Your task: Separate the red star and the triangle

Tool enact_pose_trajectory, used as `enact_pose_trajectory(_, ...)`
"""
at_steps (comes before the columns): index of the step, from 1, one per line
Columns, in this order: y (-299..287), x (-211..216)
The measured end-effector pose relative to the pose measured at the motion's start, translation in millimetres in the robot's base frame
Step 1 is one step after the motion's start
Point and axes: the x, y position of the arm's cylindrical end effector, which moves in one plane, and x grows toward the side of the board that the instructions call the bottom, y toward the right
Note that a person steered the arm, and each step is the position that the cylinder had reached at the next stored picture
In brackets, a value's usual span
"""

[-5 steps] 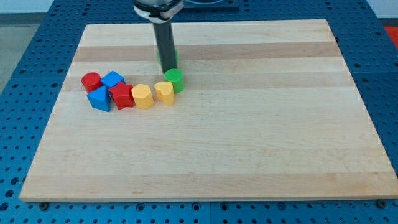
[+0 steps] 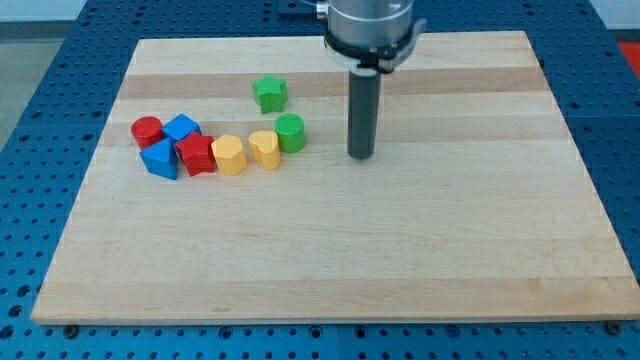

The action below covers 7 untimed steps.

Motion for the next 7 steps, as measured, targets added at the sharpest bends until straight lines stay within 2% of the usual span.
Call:
enact_pose_trajectory(1,-12,30)
enact_pose_trajectory(2,-50,58)
enact_pose_trajectory(3,-104,68)
enact_pose_trajectory(6,-296,63)
enact_pose_trajectory(7,-321,41)
